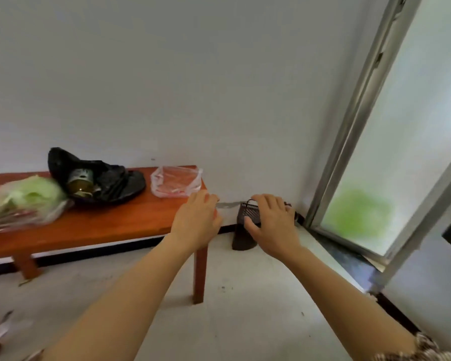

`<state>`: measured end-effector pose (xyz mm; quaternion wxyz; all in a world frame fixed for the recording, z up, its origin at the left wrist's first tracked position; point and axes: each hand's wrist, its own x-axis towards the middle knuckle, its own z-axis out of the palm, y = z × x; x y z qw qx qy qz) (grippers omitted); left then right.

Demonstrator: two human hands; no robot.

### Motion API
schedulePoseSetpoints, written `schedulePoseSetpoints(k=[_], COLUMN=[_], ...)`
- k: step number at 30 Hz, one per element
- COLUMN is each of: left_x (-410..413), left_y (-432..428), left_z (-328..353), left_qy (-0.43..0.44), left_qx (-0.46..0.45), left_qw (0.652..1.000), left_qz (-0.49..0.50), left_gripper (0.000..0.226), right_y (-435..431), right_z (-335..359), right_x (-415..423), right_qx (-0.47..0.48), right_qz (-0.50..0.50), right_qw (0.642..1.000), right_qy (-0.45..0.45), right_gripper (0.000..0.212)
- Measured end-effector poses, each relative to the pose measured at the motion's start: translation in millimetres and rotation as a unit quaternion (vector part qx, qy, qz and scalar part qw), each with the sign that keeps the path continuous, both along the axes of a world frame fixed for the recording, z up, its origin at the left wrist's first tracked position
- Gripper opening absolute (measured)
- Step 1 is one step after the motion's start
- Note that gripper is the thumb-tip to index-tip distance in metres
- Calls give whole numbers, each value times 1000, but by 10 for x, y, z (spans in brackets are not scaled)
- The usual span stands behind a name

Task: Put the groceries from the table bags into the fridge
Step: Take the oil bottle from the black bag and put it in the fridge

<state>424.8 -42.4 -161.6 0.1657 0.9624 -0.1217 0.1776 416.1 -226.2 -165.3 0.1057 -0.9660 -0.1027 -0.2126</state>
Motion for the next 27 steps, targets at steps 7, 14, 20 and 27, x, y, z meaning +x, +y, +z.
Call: schedulePoseSetpoints(k=[7,14,20,27], left_x=[892,1629,2267,3359], left_y=[1374,2583,3512,4794], left_z=[-306,-417,-675,-1045], left_qy=[47,64,75,97], left_qx=[14,-9,-3,26], left_qw=[995,987,985,989], left_qz=[83,144,152,110], left_gripper=[42,44,43,39], right_y=[1434,2641,3528,4784], right_z=[-259,-351,-590,-1039], right_x=[1225,2102,2757,3626], right_qx=[4,-8,-3,30], right_qz=[54,111,145,140], right_qw=[996,988,982,981], right_qy=[64,109,118,131], right_gripper=[48,54,46,44])
